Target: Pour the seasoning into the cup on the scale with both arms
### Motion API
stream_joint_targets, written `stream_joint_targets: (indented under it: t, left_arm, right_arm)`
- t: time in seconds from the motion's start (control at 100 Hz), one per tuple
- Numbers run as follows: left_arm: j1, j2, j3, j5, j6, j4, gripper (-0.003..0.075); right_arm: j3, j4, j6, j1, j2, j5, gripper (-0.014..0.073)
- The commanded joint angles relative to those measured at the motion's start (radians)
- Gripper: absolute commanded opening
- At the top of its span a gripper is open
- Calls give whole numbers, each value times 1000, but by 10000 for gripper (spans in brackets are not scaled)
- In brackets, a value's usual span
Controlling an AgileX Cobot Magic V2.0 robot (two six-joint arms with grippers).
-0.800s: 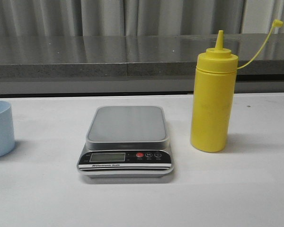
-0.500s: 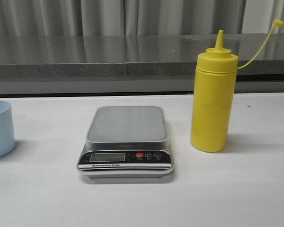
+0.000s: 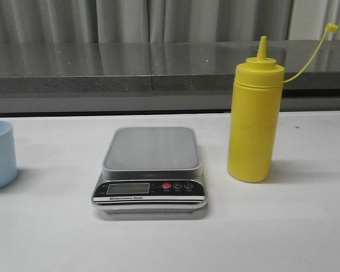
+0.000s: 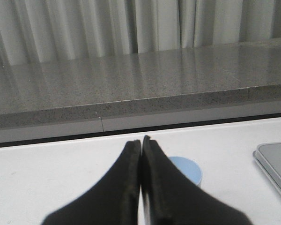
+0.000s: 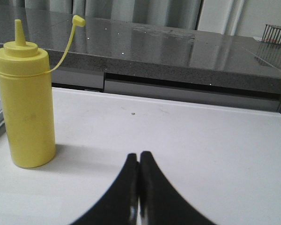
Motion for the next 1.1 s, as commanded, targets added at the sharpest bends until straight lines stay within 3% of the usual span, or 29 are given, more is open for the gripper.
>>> stream_joint_targets:
  t: [0.0, 0.29, 0.57, 1.0, 1.09]
  left_arm:
    - [2, 137, -104, -57, -7, -15, -18]
    - [2, 637, -417, 61, -7, -67, -18]
    - [2, 1000, -648, 221, -7, -80, -18]
    - [2, 1231, -765, 276, -7, -80, -16]
    - [2, 1237, -765, 292, -5, -80, 20]
  right_arm:
    - [0, -3, -7, -7, -14, -82, -67]
    - [0, -3, -7, -7, -14, -82, -67]
    - [0, -3, -7, -7, -14, -82, -67]
    - [0, -3, -7, -7, -14, -82, -67]
    - [0, -3, -7, -7, -14, -82, -67]
